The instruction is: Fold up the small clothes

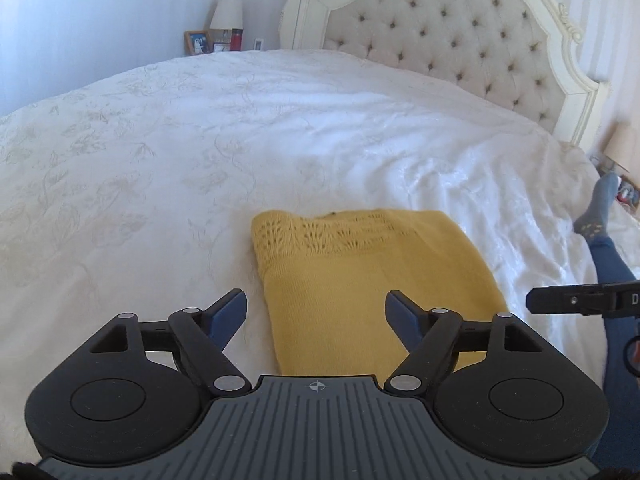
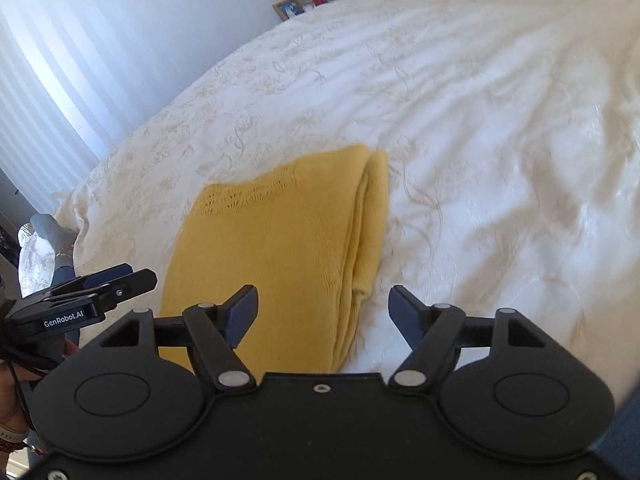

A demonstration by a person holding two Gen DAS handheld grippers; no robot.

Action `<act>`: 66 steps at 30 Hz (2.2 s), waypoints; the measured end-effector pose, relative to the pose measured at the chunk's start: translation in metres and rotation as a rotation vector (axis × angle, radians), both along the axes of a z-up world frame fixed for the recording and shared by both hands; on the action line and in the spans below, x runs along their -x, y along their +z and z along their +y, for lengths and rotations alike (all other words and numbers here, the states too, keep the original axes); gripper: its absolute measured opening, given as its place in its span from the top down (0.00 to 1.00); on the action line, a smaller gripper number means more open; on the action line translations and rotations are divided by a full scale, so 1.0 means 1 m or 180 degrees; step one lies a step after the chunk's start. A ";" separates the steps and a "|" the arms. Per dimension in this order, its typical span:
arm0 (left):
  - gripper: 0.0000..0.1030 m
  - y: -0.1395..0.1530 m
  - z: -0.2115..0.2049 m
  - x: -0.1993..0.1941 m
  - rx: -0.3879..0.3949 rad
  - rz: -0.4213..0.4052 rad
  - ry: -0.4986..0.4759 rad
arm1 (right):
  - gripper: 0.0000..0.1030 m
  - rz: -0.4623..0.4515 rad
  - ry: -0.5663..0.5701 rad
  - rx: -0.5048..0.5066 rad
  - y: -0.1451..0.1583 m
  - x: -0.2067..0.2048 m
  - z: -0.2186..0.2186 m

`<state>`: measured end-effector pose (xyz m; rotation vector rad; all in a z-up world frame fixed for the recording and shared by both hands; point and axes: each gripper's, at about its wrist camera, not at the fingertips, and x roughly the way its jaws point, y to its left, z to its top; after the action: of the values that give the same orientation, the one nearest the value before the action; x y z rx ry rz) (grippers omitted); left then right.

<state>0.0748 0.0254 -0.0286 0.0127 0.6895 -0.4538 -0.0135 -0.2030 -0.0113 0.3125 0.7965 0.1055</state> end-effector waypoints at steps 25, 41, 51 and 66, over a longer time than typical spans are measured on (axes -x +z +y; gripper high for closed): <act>0.06 -0.042 -0.017 -0.099 -0.0434 0.0332 0.0516 | 0.13 0.0153 -0.0356 0.0638 -0.059 -0.104 -0.008; 0.01 0.010 -0.016 -0.015 -0.0742 0.0288 0.0563 | 0.01 0.0050 -0.0345 0.0639 0.008 -0.015 0.013; 0.01 0.031 -0.026 0.046 -0.0706 0.0143 0.0716 | 0.01 0.0345 -0.0415 0.0678 0.014 0.021 0.032; 0.02 0.019 -0.016 0.077 -0.0618 0.0553 0.0662 | 0.01 0.0194 -0.0397 0.0495 0.018 0.059 0.044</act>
<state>-0.0020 0.0097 -0.0096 0.0847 0.8940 -0.1880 -0.0728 -0.1588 0.0071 0.2181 0.8384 -0.0830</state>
